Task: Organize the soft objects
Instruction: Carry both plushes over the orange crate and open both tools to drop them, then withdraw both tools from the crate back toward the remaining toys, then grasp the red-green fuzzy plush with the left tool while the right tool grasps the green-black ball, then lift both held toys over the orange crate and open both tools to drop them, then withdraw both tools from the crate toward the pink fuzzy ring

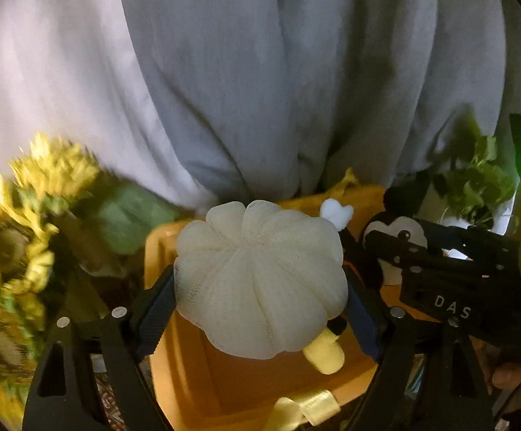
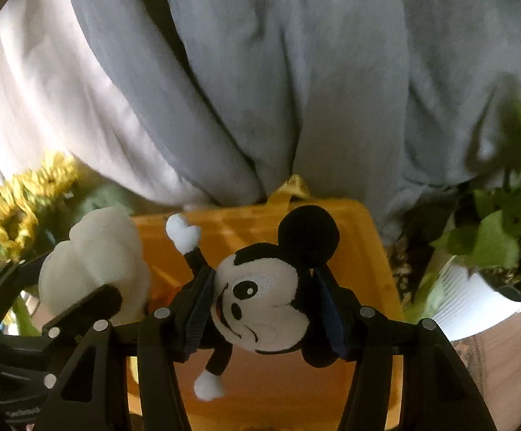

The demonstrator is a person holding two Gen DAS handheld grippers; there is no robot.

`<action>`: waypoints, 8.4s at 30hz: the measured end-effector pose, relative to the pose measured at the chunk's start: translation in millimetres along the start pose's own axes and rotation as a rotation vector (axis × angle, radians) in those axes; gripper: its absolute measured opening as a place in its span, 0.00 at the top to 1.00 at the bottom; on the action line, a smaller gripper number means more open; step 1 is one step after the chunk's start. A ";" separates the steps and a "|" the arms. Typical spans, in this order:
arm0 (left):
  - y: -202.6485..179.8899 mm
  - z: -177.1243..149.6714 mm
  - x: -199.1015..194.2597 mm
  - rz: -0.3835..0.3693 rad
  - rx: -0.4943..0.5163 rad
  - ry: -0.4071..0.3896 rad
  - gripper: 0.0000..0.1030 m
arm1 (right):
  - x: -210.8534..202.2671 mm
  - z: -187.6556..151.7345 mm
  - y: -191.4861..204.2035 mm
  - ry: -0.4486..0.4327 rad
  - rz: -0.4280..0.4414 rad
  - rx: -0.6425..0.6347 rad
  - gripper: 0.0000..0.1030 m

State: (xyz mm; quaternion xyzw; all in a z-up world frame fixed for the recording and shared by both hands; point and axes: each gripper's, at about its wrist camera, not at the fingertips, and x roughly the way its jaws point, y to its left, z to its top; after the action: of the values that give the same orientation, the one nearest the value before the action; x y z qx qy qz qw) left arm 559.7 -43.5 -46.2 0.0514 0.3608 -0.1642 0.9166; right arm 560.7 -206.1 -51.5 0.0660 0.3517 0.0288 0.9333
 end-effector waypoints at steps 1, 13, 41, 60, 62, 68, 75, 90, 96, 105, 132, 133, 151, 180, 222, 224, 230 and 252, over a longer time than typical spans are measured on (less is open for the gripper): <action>0.9 -0.4 5.2 -0.006 -0.006 0.020 0.14 | 5.0 -0.2 -0.3 0.015 0.003 -0.001 0.41; 0.1 0.1 -4.5 0.055 -0.040 0.025 0.02 | 8.5 0.7 -9.8 0.049 -0.029 0.032 0.35; -23.7 -48.5 -153.9 0.190 -0.058 -0.141 0.00 | -154.6 -30.9 22.6 -0.157 -0.112 -0.013 0.17; -40.3 -129.3 -153.7 0.091 -0.075 0.015 0.00 | -179.2 -114.6 19.9 -0.105 -0.143 -0.024 0.17; -40.6 -136.5 -148.8 0.080 -0.078 0.041 0.00 | -175.3 -122.9 18.9 -0.083 -0.137 -0.019 0.17; -42.0 -155.2 -133.5 0.066 -0.056 0.102 0.00 | -160.8 -144.0 18.7 -0.012 -0.138 -0.029 0.17; -41.5 -173.6 -109.5 0.032 -0.046 0.171 0.00 | -134.5 -168.0 15.0 0.094 -0.125 -0.013 0.17; -39.5 -203.2 -54.3 -0.024 -0.011 0.280 0.00 | -80.6 -203.5 3.6 0.284 -0.114 0.026 0.17; -41.0 -205.0 -39.2 -0.016 0.011 0.293 0.00 | -63.7 -212.5 -2.1 0.336 -0.099 0.055 0.18; -38.4 -201.4 -18.9 -0.013 0.018 0.278 0.00 | -44.2 -219.7 -9.7 0.379 -0.095 0.075 0.18; -38.8 -203.2 -16.6 -0.042 -0.031 0.262 0.55 | -38.5 -221.5 -2.4 0.377 0.003 0.064 0.40; -38.2 -201.6 -19.5 -0.034 -0.032 0.259 0.55 | -43.1 -221.2 -2.2 0.369 0.005 0.064 0.40; -41.3 -158.8 -91.1 0.019 -0.056 0.084 0.55 | -104.5 -175.2 17.4 0.143 0.028 -0.009 0.40; -38.9 -63.3 -138.2 0.048 0.006 -0.193 0.55 | -155.6 -88.2 30.1 -0.180 0.051 -0.065 0.40; 0.3 3.6 16.7 0.036 0.030 0.115 0.41 | -3.7 0.7 14.9 0.060 0.042 -0.123 0.37; -0.9 1.8 19.9 0.036 0.039 0.123 0.31 | 3.4 1.7 11.2 0.084 0.058 -0.104 0.33; -0.4 3.3 17.7 0.067 0.033 0.120 0.22 | 8.4 7.1 4.2 0.098 0.034 -0.070 0.30; -38.1 -22.6 -102.6 0.130 -0.013 -0.044 0.04 | -109.7 -15.7 1.5 -0.077 -0.067 -0.054 0.30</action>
State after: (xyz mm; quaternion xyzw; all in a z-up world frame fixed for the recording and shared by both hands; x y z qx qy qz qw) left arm 461.9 -47.5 7.7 0.0652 0.3377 -0.1033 0.9333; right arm 468.0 -213.9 8.6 0.0300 0.3167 0.0044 0.9480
